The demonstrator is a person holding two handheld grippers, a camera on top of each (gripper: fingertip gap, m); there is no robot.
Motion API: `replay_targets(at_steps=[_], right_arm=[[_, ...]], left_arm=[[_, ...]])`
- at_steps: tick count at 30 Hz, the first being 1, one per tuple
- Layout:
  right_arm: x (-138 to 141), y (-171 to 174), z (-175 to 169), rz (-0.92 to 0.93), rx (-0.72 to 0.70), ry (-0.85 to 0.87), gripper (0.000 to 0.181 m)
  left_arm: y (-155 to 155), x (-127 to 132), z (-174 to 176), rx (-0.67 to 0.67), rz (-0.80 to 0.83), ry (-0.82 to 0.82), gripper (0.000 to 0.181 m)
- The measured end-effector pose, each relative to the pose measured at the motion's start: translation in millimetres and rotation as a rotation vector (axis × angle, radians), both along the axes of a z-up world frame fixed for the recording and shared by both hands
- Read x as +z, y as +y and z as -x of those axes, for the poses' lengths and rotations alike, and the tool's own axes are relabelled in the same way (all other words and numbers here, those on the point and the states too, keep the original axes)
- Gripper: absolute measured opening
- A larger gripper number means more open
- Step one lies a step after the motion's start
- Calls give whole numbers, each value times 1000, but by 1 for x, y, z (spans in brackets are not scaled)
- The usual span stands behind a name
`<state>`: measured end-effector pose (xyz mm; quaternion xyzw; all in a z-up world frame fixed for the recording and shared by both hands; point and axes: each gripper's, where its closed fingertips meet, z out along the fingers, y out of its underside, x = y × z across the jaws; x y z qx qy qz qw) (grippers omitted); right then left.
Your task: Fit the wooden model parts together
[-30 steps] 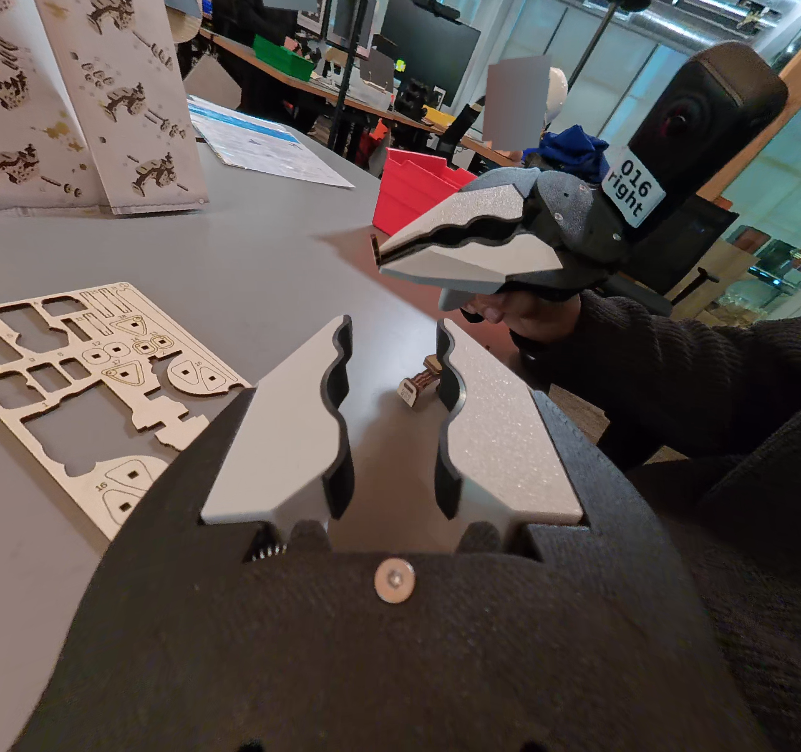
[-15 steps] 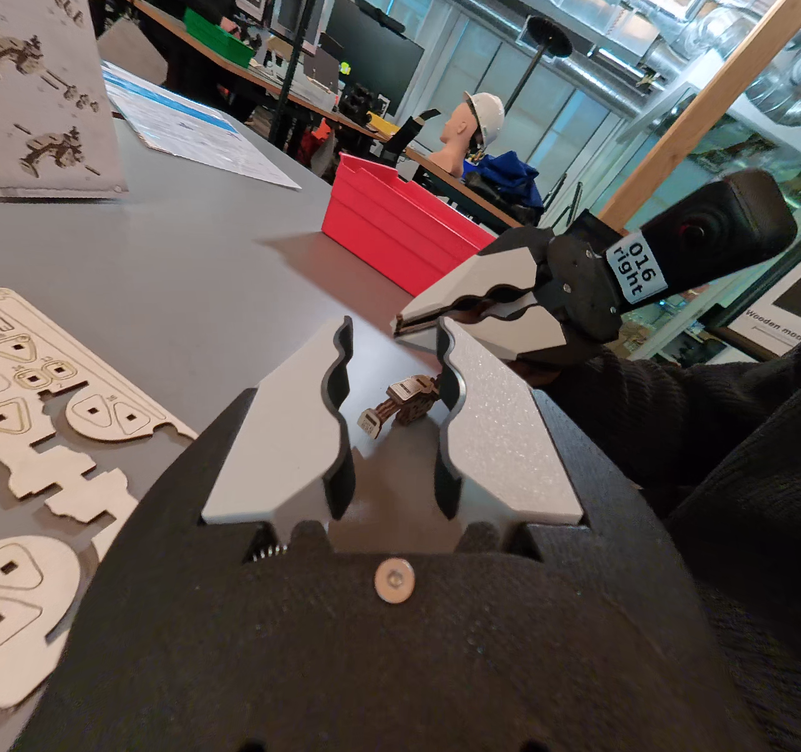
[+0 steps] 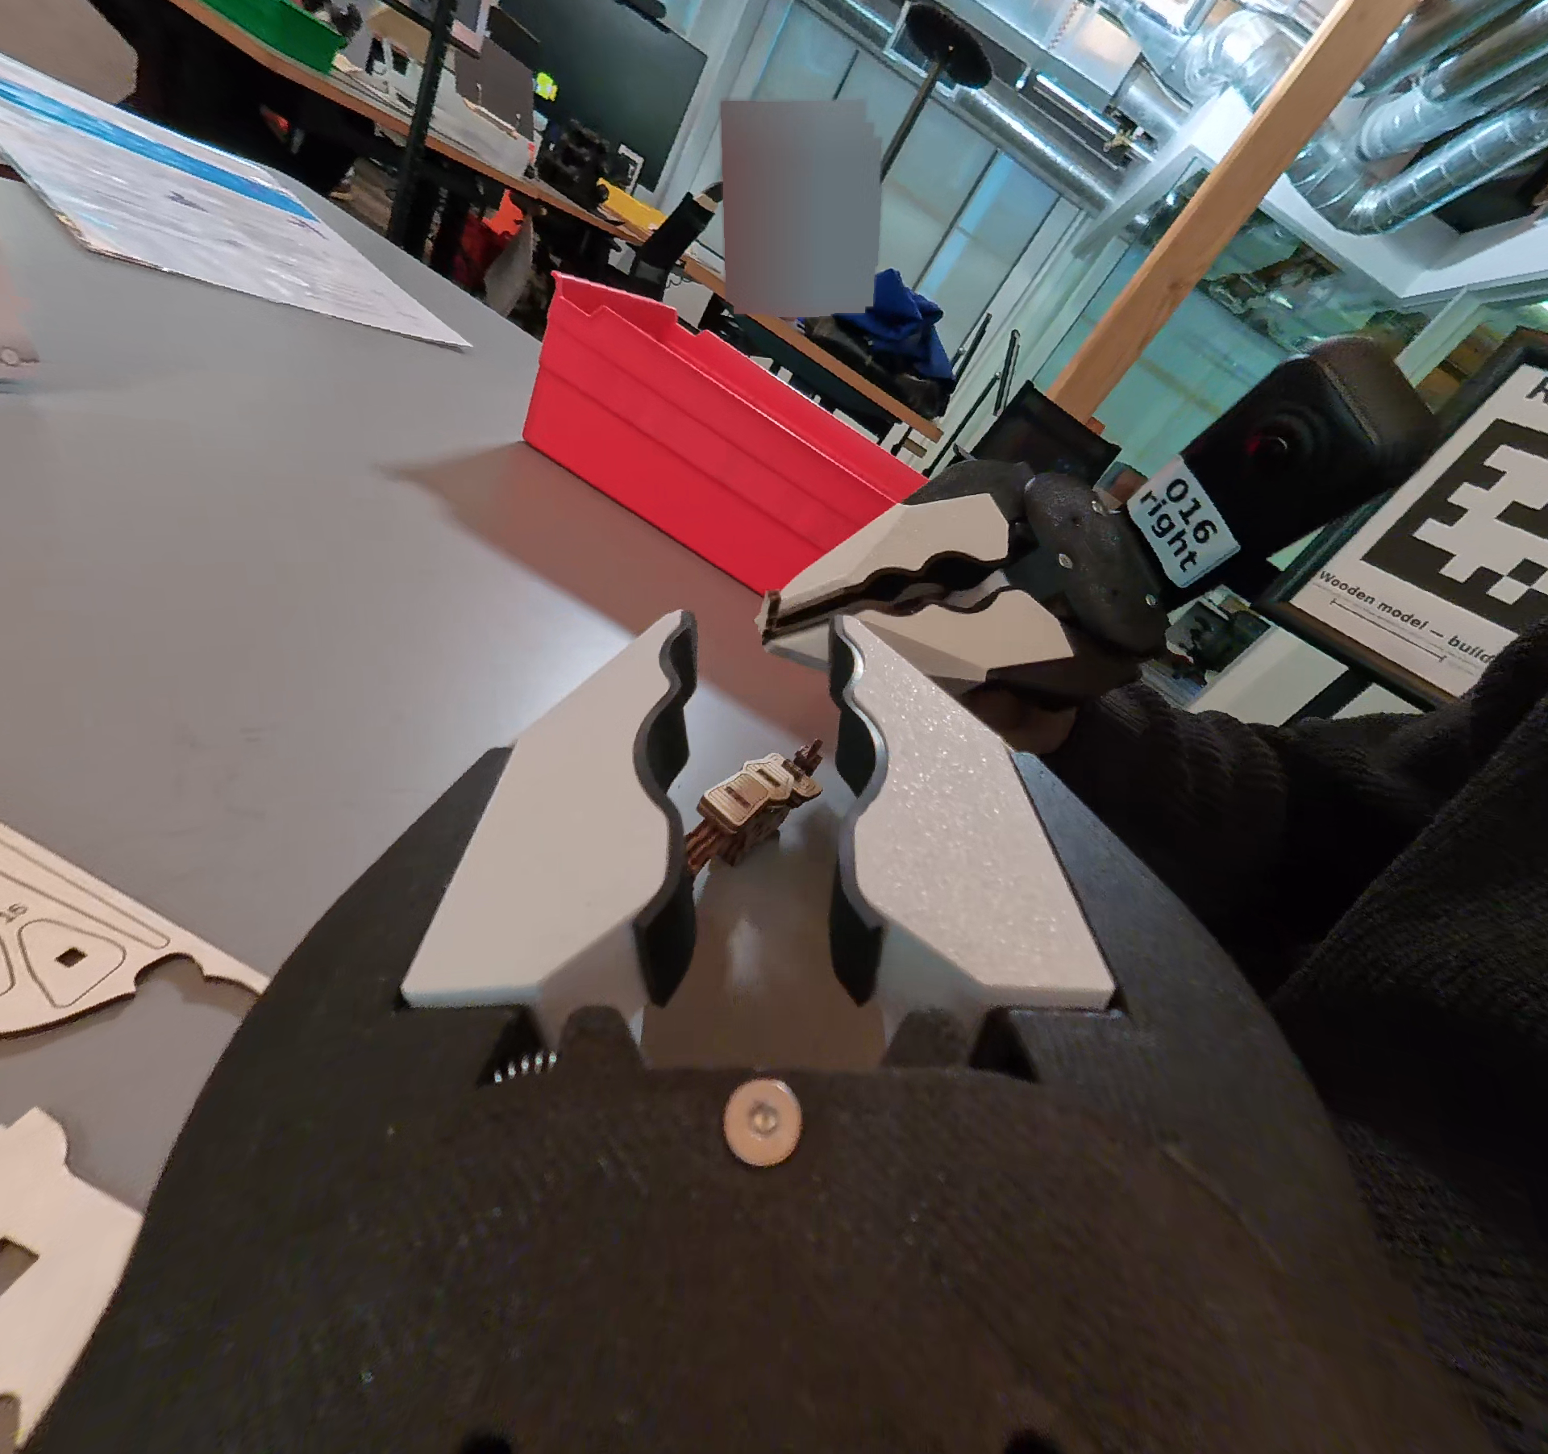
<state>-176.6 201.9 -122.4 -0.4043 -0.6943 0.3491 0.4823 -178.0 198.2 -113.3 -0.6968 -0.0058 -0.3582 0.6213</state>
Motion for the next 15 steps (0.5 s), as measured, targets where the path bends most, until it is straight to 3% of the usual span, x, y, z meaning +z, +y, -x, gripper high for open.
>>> replay_targets(at_steps=[1,15], right_arm=[[0,2,-1,21,-6,1,1],[-1,5,0,154,-4,-16,1]], left_arm=[[0,0,-1,-6,-2,0,30],[-2,1,-5,-19,-4,5,30]])
